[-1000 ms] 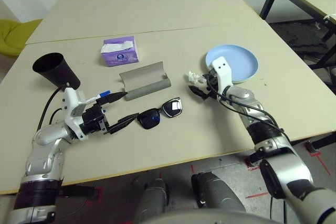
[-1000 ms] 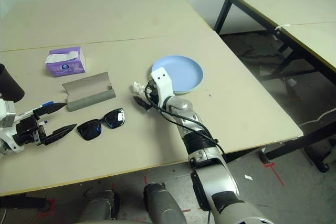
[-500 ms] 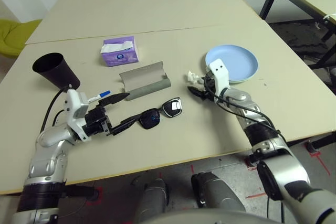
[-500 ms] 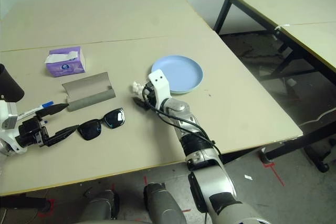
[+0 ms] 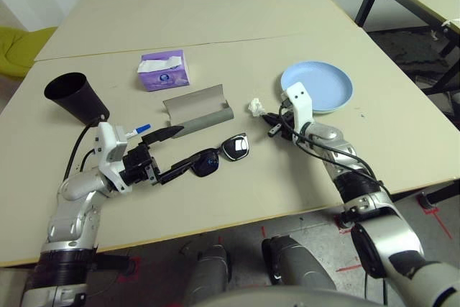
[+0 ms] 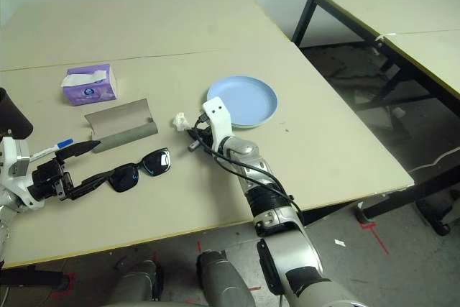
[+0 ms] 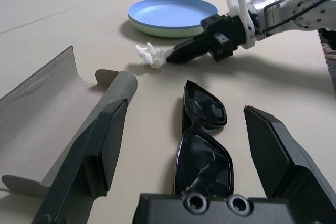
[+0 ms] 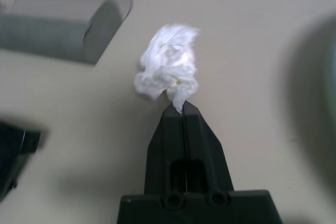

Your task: Organize and tidy the items on the table.

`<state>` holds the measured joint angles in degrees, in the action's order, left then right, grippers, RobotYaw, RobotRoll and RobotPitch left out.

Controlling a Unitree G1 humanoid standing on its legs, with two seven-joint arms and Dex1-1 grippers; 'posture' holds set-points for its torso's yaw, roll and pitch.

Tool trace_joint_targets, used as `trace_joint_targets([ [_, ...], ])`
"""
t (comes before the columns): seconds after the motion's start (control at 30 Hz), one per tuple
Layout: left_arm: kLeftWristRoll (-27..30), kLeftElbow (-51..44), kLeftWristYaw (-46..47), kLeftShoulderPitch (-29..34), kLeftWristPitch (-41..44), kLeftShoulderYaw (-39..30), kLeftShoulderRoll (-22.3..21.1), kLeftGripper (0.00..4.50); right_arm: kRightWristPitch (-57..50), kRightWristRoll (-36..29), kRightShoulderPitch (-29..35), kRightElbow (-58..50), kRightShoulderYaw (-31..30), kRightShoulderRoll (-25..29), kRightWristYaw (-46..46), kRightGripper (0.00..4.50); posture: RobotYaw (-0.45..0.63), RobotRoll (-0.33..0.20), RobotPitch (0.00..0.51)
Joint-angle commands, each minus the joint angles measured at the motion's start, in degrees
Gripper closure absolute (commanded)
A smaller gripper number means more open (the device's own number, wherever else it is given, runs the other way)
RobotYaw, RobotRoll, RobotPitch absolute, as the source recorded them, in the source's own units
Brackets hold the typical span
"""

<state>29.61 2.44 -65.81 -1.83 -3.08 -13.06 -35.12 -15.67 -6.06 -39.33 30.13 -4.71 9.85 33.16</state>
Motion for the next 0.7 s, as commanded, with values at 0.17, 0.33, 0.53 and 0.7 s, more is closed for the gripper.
trace_joint_targets([
  [0.17, -0.4, 0.9, -0.1, 0.2, -0.4, 0.2, 0.1, 0.0, -0.9, -2.6, -8.6, -0.1, 7.1, 5.8, -1.7, 4.46, -0.11, 0.0, 0.12],
  [0.33, -0.5, 1.0, 0.2, 0.1, -0.5, 0.4, 0.3, 0.0, 1.2, -1.6, -10.7, 5.3, 8.3, 9.2, -2.4, 4.46, -0.12, 0.0, 0.117],
  [0.53, -0.5, 1.2, 0.2, -0.3, -0.7, 0.4, 0.5, 0.0, 1.4, 0.7, -9.8, 8.1, 6.8, 10.4, -3.5, 4.3, -0.11, 0.0, 0.115],
  [0.7, -0.5, 1.1, 0.3, -0.2, -0.7, 0.4, 0.6, 0.0, 0.4, 1.3, -8.9, 6.6, 6.7, 10.8, -3.9, 2.75, -0.11, 0.0, 0.117],
])
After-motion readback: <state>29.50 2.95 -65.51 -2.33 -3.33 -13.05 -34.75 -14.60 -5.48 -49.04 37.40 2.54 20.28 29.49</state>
